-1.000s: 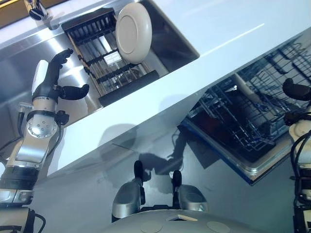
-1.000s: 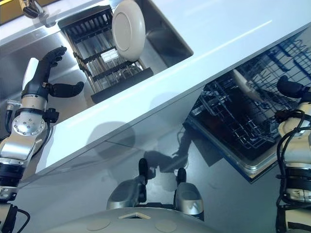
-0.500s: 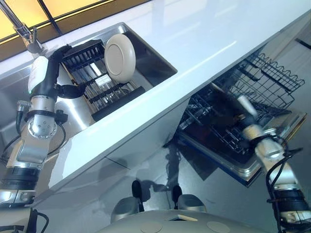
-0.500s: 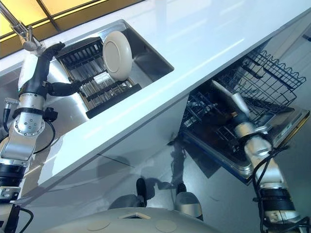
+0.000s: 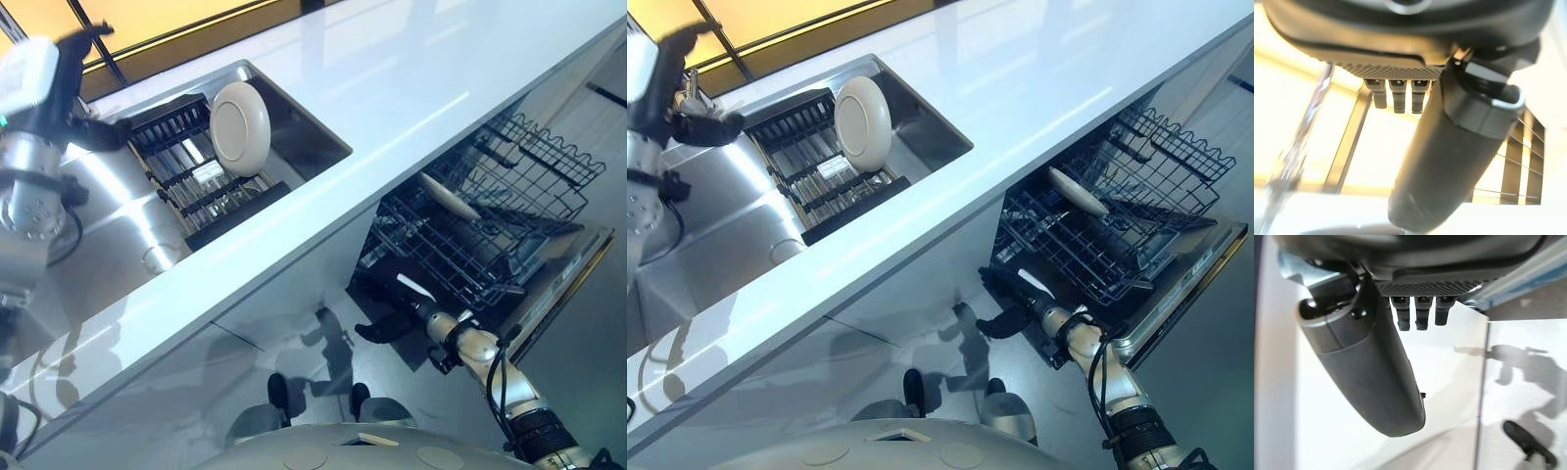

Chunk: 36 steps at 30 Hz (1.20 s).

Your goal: Pick up plates and place into dishwasher.

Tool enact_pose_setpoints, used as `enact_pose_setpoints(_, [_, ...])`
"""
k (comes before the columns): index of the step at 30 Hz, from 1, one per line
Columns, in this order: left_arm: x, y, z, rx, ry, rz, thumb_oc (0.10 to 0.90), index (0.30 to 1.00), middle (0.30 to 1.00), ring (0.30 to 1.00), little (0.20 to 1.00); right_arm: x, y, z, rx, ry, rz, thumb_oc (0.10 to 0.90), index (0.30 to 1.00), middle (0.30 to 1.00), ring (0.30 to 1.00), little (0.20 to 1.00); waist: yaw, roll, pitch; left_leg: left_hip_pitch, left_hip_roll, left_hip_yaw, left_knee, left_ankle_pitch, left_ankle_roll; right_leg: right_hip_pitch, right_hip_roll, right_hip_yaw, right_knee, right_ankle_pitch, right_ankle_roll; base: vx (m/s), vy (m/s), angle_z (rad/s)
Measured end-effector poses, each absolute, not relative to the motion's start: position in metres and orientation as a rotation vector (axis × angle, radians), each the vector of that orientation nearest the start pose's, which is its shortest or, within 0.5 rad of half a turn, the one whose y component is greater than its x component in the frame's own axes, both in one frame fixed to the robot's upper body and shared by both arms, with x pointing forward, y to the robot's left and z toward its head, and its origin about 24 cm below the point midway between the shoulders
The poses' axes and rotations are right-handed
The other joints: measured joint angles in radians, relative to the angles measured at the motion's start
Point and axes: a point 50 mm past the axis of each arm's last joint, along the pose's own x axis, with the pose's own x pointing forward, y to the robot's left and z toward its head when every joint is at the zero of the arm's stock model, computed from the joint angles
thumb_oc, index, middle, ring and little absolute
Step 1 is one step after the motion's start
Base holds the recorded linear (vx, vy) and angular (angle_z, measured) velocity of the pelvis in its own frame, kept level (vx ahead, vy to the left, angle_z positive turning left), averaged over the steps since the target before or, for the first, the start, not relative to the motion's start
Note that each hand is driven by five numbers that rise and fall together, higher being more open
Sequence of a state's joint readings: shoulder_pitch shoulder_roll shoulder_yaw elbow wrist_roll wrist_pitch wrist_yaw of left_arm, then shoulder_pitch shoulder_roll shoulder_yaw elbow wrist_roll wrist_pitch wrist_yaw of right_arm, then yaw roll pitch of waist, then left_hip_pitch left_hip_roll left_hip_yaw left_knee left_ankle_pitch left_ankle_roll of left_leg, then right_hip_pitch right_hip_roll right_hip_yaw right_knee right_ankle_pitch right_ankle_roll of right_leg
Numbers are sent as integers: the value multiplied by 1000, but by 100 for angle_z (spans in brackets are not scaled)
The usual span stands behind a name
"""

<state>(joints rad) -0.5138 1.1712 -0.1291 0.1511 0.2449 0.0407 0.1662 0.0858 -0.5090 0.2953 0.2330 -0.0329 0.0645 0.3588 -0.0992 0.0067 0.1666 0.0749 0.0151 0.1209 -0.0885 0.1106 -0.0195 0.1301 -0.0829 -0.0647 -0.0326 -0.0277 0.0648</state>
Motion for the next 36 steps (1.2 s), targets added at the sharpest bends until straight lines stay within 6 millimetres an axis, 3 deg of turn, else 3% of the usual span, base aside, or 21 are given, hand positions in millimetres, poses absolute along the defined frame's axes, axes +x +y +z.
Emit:
enact_pose_setpoints(3, [313,299,283,1468,-393,321,800,900,900,900,900,192,-195,-58,-495,614,583,800,900,900,900,900,-13,14,-19,0,-1,1,0,0,0,-1,-1,0,0,0,0,50,-32,-1])
enact_pose_setpoints(9, [333,269,284,1612,-408,181,800,900,900,900,900,172,-195,-84,-528,740,604,800,900,900,900,900,-37,51,-45,-1,1,1,0,0,0,-2,1,1,0,0,0,94,-51,-1])
enact_pose_setpoints(14, [341,250,283,1740,-405,81,800,900,900,900,900,164,-189,-95,-558,781,632,800,900,900,900,900,-59,55,-47,-1,1,2,0,0,0,-4,1,3,0,0,0,64,-39,-1])
enact_pose_setpoints(20, [345,245,272,1831,-346,10,800,900,900,900,900,160,-183,-100,-577,795,665,800,900,900,900,900,-70,62,-48,-3,2,12,0,-2,-2,-17,1,15,3,0,0,55,-43,-5])
enact_pose_setpoints(30, [352,245,230,2166,-93,-187,800,900,900,900,900,158,-193,-102,-633,815,650,800,900,900,900,900,-88,124,-47,-35,-1,27,0,1,2,-80,-2,37,39,-4,6,22,0,-8])
enact_pose_setpoints(36, [353,248,229,2195,-76,-183,800,900,900,900,900,167,-199,-97,-668,787,617,800,900,900,900,900,-96,145,-20,-50,-2,48,0,2,3,-124,-4,58,71,-8,11,1,5,-11])
